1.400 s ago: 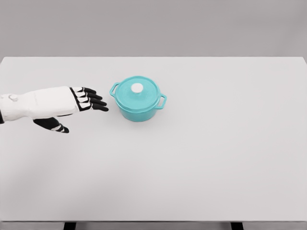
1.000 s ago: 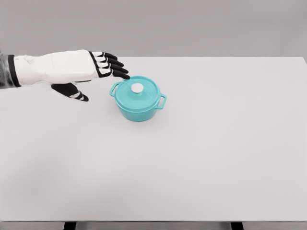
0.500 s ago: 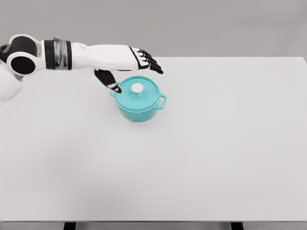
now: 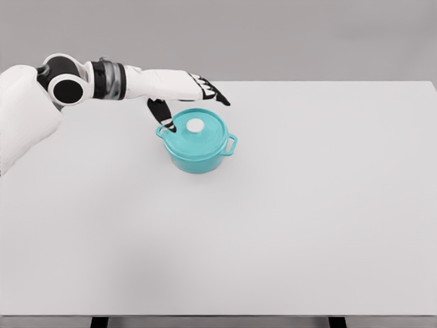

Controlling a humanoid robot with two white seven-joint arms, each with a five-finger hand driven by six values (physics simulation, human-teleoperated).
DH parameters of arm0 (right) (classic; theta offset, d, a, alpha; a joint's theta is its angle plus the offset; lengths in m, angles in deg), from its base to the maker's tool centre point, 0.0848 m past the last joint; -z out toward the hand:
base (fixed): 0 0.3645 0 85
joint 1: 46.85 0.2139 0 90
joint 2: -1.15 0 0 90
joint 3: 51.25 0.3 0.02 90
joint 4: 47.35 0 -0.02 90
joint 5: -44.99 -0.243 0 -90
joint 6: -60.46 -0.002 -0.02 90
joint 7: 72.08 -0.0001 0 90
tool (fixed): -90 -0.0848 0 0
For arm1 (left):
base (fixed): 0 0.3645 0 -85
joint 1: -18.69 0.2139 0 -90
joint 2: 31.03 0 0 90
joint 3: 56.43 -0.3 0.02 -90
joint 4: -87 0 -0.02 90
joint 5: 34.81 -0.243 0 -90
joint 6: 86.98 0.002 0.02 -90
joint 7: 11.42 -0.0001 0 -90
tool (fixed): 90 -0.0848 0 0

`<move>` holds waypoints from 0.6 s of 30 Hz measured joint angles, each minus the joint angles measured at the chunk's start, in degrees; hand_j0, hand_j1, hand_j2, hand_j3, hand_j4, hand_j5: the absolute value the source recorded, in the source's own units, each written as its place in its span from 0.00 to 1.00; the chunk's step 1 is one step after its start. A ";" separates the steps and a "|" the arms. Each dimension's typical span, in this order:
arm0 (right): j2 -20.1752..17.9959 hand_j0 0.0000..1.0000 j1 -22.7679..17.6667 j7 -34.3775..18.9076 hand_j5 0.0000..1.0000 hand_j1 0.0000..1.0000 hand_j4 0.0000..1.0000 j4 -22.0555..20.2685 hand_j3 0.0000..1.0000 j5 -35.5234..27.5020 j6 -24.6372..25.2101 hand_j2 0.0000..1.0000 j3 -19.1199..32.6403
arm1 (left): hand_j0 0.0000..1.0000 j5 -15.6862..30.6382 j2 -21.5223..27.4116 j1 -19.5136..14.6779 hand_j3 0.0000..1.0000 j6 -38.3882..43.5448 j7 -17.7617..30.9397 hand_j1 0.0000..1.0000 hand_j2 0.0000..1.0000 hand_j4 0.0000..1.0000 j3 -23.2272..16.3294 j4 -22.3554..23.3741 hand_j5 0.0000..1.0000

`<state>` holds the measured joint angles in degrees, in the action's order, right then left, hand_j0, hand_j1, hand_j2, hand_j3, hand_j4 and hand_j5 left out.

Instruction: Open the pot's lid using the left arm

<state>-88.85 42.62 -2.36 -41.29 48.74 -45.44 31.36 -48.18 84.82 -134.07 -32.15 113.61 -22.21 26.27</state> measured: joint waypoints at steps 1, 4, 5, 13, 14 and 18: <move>0.00 1.00 0.00 0.00 1.00 1.00 1.00 0.00 1.00 0.00 0.00 1.00 0.00 | 1.00 -0.10 -0.43 0.00 1.00 0.00 0.00 1.00 1.00 1.00 -0.01 0.30 1.00; 0.00 1.00 0.00 0.00 1.00 1.00 1.00 0.00 1.00 -0.01 0.01 1.00 0.00 | 1.00 -0.34 -1.08 0.09 1.00 0.01 0.00 1.00 1.00 1.00 -0.05 0.81 1.00; 0.00 1.00 0.00 0.00 1.00 1.00 1.00 0.00 1.00 0.00 0.01 1.00 0.00 | 1.00 -0.59 -1.16 0.09 1.00 0.01 0.00 1.00 1.00 1.00 -0.07 0.97 1.00; 0.00 1.00 0.00 0.00 1.00 1.00 1.00 0.00 1.00 0.00 0.00 1.00 0.00 | 1.00 -1.88 -1.21 0.35 1.00 0.01 0.00 1.00 1.00 1.00 -0.12 1.93 1.00; 0.00 1.00 0.00 0.00 1.00 1.00 1.00 0.00 1.00 0.00 -0.01 1.00 0.00 | 1.00 -1.91 -1.13 0.35 1.00 0.01 0.00 1.00 1.00 1.00 -0.12 1.96 1.00; 0.00 1.00 0.00 0.00 1.00 1.00 1.00 0.00 1.00 0.00 0.00 1.00 0.00 | 1.00 -3.12 -1.03 0.44 1.00 0.01 0.00 1.00 1.00 1.00 -0.13 2.79 1.00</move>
<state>-88.85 42.62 -2.36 -41.29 48.74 -45.44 31.36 -51.30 83.79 -133.63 -32.14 113.61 -22.34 29.06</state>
